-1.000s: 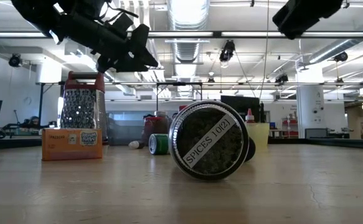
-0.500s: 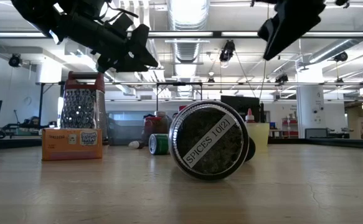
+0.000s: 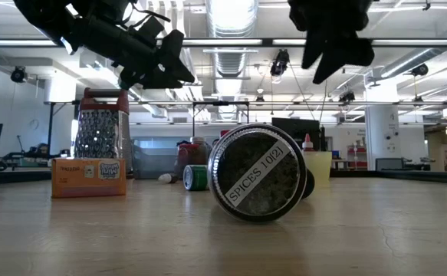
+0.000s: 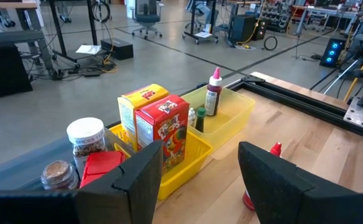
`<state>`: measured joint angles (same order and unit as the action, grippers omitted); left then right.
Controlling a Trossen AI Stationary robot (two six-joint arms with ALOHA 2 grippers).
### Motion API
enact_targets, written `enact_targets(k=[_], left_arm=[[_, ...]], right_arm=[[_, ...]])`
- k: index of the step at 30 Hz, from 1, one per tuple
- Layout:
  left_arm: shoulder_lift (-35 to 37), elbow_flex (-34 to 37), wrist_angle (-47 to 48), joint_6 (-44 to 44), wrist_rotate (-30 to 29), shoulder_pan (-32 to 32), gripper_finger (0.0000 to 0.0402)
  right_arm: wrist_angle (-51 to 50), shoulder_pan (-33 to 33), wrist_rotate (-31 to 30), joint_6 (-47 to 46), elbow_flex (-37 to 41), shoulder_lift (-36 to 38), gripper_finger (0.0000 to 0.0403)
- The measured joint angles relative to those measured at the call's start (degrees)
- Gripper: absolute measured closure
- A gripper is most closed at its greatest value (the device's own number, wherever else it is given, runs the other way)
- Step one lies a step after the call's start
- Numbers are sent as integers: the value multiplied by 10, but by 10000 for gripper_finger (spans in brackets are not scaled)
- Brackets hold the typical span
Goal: Pick & Place Kitchen Items
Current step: Put the large purple food coloring bottle into the light yellow bin
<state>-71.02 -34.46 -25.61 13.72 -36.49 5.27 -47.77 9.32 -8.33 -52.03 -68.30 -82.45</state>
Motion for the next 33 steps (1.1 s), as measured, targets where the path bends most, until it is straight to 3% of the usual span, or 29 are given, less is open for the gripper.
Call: enact_targets(k=[7,12,17,27,33], left_arm=[[0,0,0,0,0,0,186],[0,0,1,0,0,0,186],[0,0,1,0,0,0,186],[0,0,2,0,0,0,186],[0,0,5,0,0,0,186]], right_arm=[[-1,0,3,-167,-46,-52,171],[-8,0,45,-266,-72,-97,148],[-78,0,84,-341,-99,-147,122],[-68,-11,99,-406,-111,-215,80],[-63,-40,101,-402,-109,-222,80]])
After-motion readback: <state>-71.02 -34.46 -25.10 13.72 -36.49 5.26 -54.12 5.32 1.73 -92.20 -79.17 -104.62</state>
